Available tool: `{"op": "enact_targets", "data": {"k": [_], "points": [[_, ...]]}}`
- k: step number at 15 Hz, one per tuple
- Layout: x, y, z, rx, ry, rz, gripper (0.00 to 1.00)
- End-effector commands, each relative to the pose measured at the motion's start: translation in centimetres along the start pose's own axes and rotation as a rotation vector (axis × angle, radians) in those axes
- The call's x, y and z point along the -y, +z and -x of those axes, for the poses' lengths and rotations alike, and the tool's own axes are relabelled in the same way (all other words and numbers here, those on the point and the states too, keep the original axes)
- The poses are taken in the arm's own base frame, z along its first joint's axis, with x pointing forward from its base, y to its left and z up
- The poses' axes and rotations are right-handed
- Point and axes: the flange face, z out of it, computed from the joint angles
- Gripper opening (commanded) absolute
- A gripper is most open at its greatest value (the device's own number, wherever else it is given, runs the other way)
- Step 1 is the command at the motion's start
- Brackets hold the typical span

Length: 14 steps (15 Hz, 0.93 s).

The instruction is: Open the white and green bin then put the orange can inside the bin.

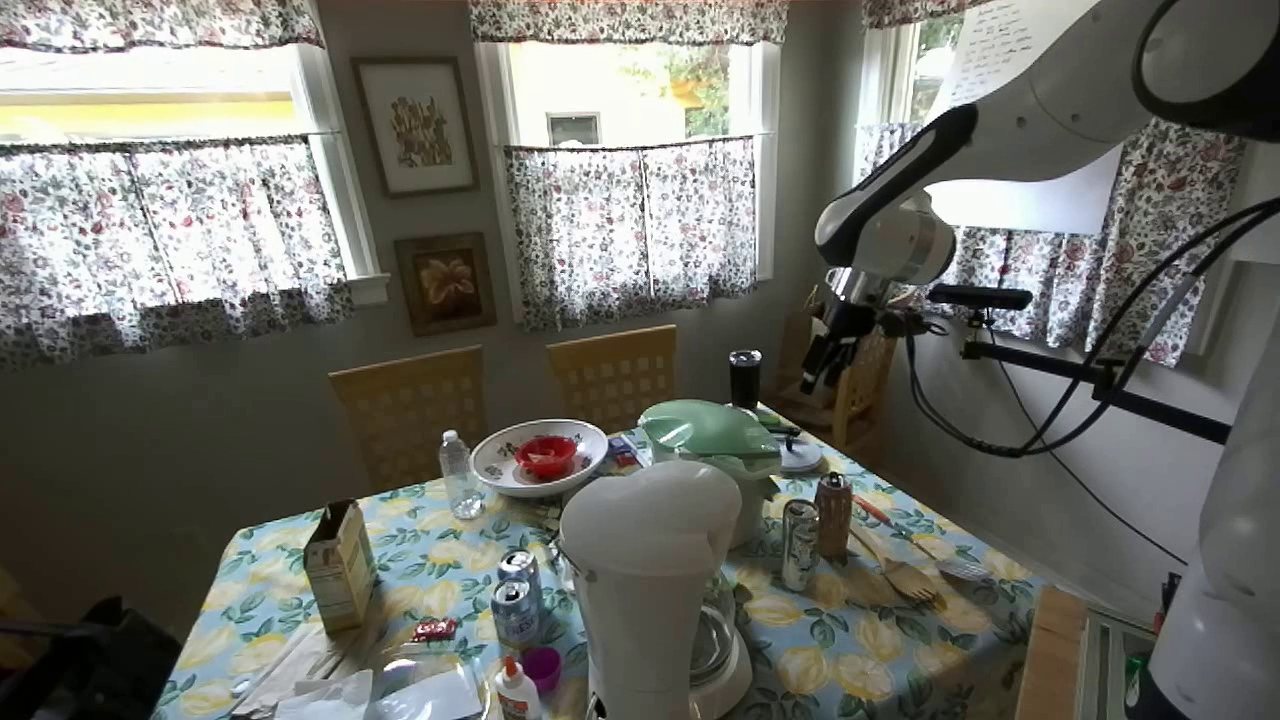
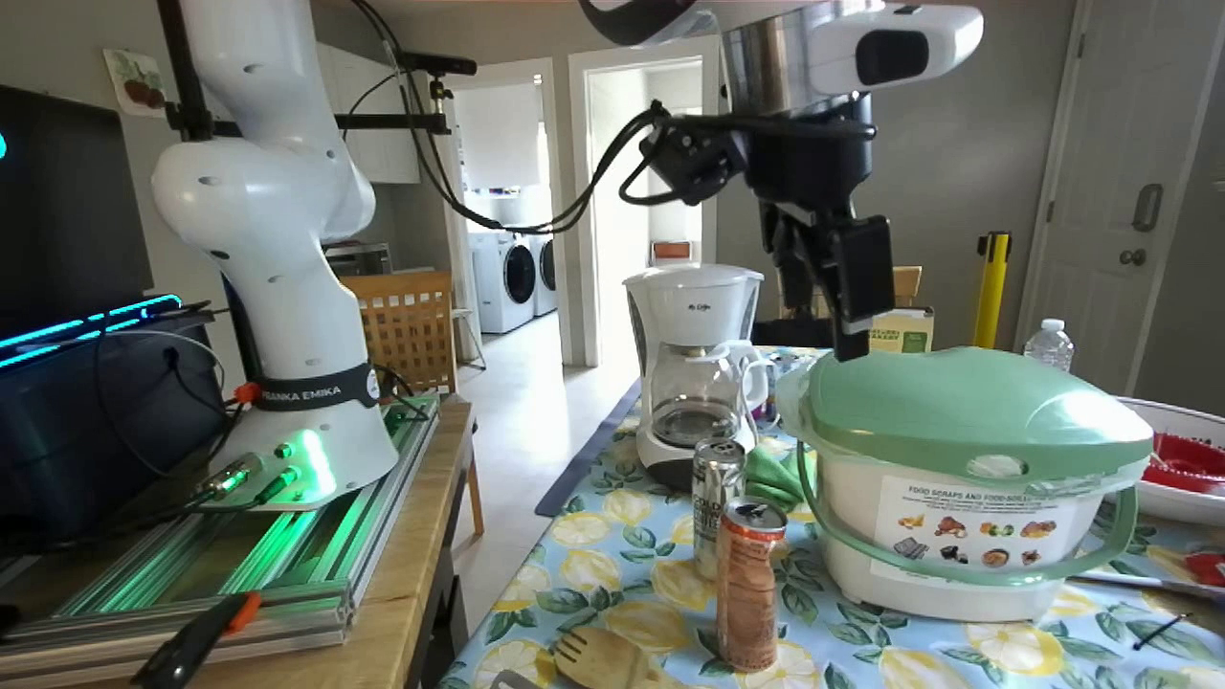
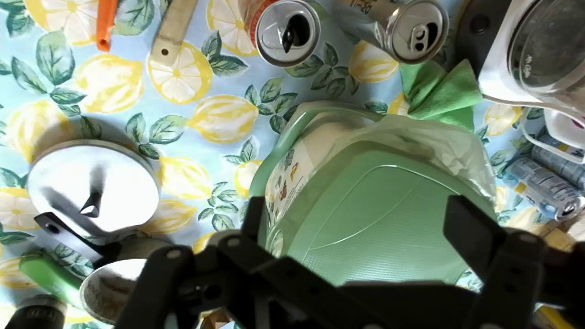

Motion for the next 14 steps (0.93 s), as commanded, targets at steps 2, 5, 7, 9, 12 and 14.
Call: {"op": "enact_targets", "data": {"k": [2,5,7,9,12,14], "points": [[-2.6,1.6,-0.7,-0.047,0.035,-0.067,1.0],[-2.4,1.5,0.0,-0.034,0.045,-0.041,1.0],[-2.8,2.0,-0.3,-0.027,0.047,-0.038,1.0],[-2.8,2.1,-0.4,-0.024,0.045,-0.037,1.0],[-2.8,2.1,-0.5,-0.026,0.044,-0.036,1.0],[-3.2,2.7,-0.6,-0.021,0.052,-0.032,1.0]]}}
